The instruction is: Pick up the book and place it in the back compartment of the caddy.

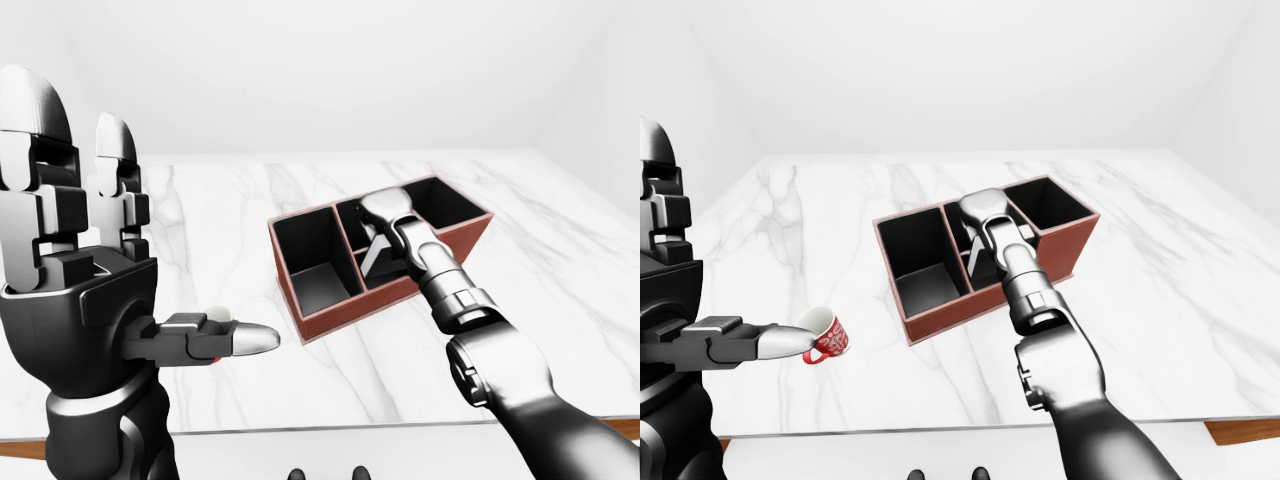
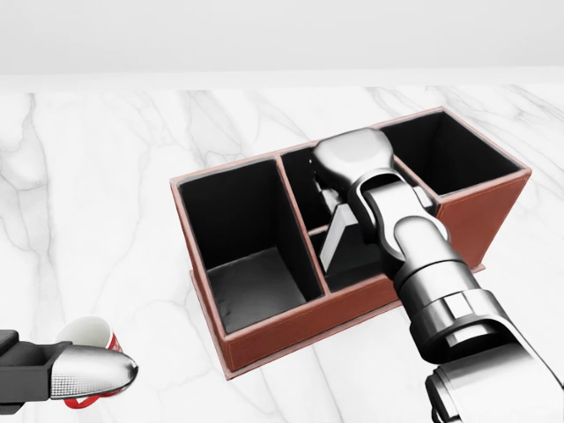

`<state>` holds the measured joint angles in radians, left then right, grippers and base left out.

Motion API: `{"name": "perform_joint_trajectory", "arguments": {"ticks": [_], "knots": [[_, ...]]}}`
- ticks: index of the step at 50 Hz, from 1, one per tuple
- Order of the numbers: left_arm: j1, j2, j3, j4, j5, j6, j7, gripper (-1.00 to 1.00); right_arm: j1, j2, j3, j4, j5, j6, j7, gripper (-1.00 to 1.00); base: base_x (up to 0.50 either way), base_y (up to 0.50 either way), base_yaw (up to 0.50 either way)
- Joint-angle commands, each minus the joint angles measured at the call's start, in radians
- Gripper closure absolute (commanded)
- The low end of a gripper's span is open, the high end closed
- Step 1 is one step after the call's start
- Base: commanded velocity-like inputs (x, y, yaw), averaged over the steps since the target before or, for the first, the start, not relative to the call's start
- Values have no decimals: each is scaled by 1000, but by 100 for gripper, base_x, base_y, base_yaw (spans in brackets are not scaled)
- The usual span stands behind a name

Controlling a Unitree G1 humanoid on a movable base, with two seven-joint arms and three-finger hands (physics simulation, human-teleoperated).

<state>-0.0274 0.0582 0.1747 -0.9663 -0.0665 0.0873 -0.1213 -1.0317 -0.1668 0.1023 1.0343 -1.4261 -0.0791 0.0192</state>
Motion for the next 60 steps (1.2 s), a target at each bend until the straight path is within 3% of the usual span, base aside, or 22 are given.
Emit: {"name": "perform_joint_trajectory", "arguments": {"ticks": [1,44,60], "knots": [[-1,0,1,1,0,0,0,-100,-15,-3,6,36,-6,1,-61,100,0,0,0],[-2,-1,-5,-19,2,0,0,-100,-43,-13,14,146,16,-3,-142,100,0,0,0],[-10,2,5,-31,-6,0,0,-100,-74,-5,29,196,-16,23,-187,100,0,0,0]]}}
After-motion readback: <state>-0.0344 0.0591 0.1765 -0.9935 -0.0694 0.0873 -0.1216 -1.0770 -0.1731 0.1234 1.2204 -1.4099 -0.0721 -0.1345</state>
